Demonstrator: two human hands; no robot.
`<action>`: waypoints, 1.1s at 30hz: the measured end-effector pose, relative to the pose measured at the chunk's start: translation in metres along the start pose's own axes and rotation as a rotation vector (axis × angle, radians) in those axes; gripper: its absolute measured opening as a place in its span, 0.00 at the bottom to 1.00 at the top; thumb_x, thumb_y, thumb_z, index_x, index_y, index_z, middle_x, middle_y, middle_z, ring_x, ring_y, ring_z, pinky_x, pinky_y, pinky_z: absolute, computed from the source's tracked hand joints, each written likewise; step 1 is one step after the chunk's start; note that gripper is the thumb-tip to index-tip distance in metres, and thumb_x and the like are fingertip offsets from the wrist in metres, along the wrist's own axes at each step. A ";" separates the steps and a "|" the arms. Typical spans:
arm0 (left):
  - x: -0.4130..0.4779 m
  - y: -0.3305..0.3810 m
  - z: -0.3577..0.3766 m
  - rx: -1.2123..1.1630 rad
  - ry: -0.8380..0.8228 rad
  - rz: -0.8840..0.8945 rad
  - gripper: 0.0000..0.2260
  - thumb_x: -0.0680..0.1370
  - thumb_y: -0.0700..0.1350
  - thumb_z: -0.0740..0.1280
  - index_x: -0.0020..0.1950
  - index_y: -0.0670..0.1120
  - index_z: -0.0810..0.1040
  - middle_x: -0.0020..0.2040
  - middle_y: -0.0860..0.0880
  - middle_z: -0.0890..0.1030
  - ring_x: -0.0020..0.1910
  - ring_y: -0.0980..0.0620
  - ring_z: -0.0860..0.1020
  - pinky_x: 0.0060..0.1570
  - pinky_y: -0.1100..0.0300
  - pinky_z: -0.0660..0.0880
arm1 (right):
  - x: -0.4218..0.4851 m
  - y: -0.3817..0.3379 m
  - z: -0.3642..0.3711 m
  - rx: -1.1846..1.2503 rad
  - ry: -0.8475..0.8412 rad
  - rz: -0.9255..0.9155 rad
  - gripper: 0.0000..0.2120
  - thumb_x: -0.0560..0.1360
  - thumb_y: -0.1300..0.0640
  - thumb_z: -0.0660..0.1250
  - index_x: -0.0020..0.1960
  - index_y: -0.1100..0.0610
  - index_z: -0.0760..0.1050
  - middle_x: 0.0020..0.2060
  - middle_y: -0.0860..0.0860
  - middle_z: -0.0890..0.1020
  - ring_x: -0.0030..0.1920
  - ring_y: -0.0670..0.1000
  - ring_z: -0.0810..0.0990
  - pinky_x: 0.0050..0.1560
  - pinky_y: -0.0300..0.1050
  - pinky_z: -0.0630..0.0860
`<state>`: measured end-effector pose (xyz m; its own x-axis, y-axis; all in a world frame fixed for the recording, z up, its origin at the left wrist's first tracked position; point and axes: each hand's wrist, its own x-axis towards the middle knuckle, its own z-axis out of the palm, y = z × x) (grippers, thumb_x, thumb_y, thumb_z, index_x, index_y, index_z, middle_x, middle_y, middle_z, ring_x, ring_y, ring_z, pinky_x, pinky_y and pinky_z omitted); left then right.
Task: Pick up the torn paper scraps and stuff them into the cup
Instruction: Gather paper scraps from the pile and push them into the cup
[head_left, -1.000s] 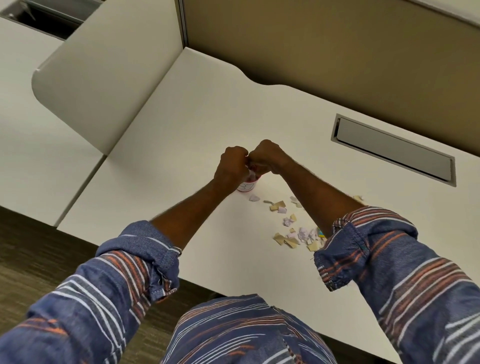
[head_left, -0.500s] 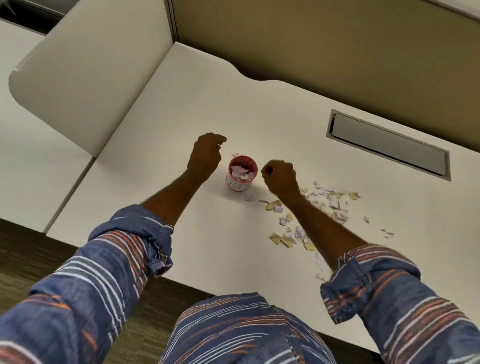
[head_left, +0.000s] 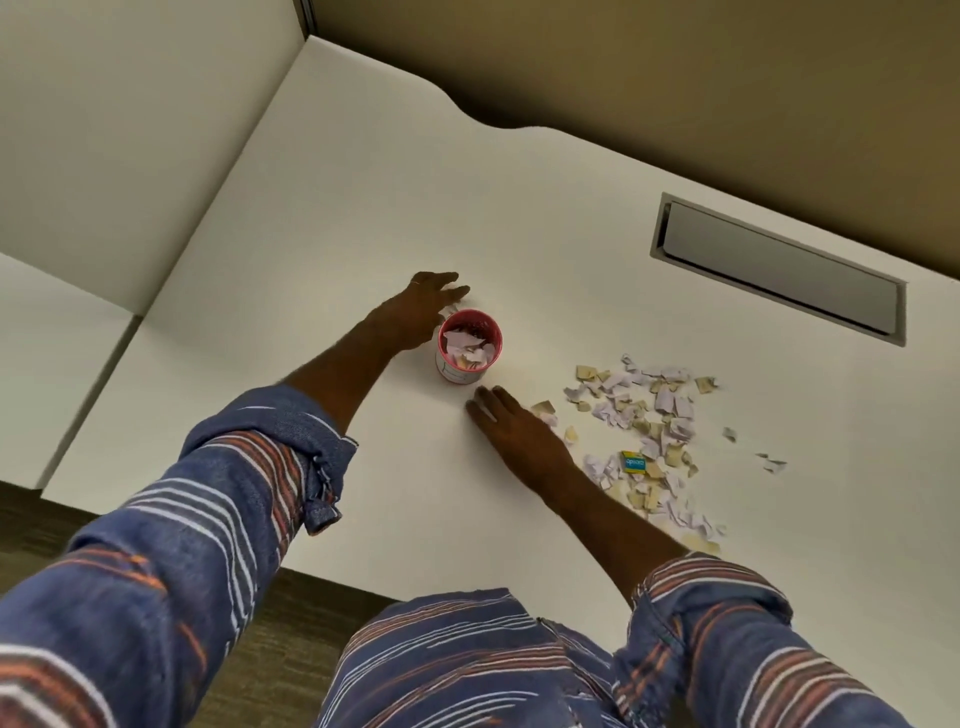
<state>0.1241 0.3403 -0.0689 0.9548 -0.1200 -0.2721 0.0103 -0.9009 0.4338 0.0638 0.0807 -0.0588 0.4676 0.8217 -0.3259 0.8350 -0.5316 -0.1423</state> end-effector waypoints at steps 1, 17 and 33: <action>0.004 0.000 0.001 0.028 -0.029 0.037 0.27 0.80 0.39 0.65 0.77 0.47 0.63 0.79 0.44 0.58 0.77 0.41 0.57 0.74 0.48 0.63 | -0.002 0.002 0.000 -0.017 0.020 -0.021 0.27 0.72 0.75 0.65 0.71 0.66 0.70 0.69 0.65 0.73 0.69 0.65 0.74 0.56 0.57 0.82; -0.034 -0.015 0.031 -0.103 0.318 -0.087 0.13 0.79 0.36 0.63 0.61 0.42 0.82 0.62 0.43 0.81 0.63 0.44 0.76 0.64 0.53 0.72 | -0.037 0.056 0.003 0.091 0.099 0.252 0.21 0.78 0.61 0.67 0.71 0.62 0.72 0.69 0.60 0.75 0.69 0.61 0.75 0.66 0.55 0.77; -0.066 0.083 0.002 -0.688 0.526 -0.121 0.11 0.77 0.45 0.70 0.59 0.49 0.83 0.55 0.52 0.85 0.56 0.58 0.82 0.58 0.67 0.75 | -0.087 0.025 0.031 0.133 0.116 0.215 0.23 0.73 0.70 0.67 0.67 0.59 0.75 0.61 0.56 0.79 0.62 0.58 0.77 0.50 0.51 0.81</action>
<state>0.0616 0.2724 -0.0166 0.9468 0.3217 0.0082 0.1358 -0.4226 0.8961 0.0348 -0.0102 -0.0628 0.6666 0.7011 -0.2533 0.6712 -0.7123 -0.2052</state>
